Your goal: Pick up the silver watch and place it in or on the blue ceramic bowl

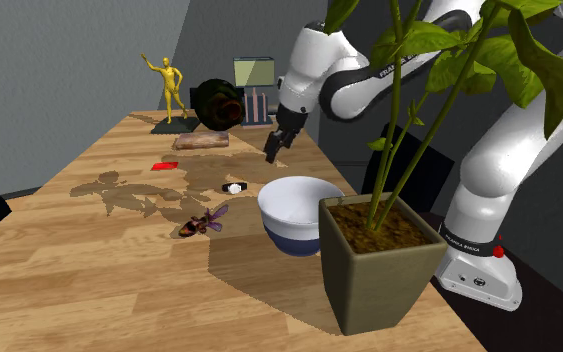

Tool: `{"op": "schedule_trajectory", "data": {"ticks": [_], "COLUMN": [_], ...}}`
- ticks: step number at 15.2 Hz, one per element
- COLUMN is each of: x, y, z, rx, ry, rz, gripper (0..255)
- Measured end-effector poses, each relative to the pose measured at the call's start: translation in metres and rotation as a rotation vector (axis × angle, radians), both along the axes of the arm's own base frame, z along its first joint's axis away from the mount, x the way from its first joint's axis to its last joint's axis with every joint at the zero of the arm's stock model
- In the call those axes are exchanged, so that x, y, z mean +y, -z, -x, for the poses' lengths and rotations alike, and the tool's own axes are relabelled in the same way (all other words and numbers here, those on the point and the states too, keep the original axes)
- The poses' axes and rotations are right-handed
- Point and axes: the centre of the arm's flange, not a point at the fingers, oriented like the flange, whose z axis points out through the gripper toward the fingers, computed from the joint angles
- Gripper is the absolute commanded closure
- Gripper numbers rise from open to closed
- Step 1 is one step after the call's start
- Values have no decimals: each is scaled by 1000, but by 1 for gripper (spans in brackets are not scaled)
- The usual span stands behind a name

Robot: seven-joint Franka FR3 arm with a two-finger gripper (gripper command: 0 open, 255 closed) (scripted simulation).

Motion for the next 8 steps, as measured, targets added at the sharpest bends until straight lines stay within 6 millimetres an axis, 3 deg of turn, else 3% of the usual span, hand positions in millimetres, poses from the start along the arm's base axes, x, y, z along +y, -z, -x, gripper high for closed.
{"op": "schedule_trajectory", "data": {"ticks": [8], "x": [68], "y": [60], "z": [-53], "rx": [-93], "ry": [-7], "rz": [58], "gripper": [0]}}
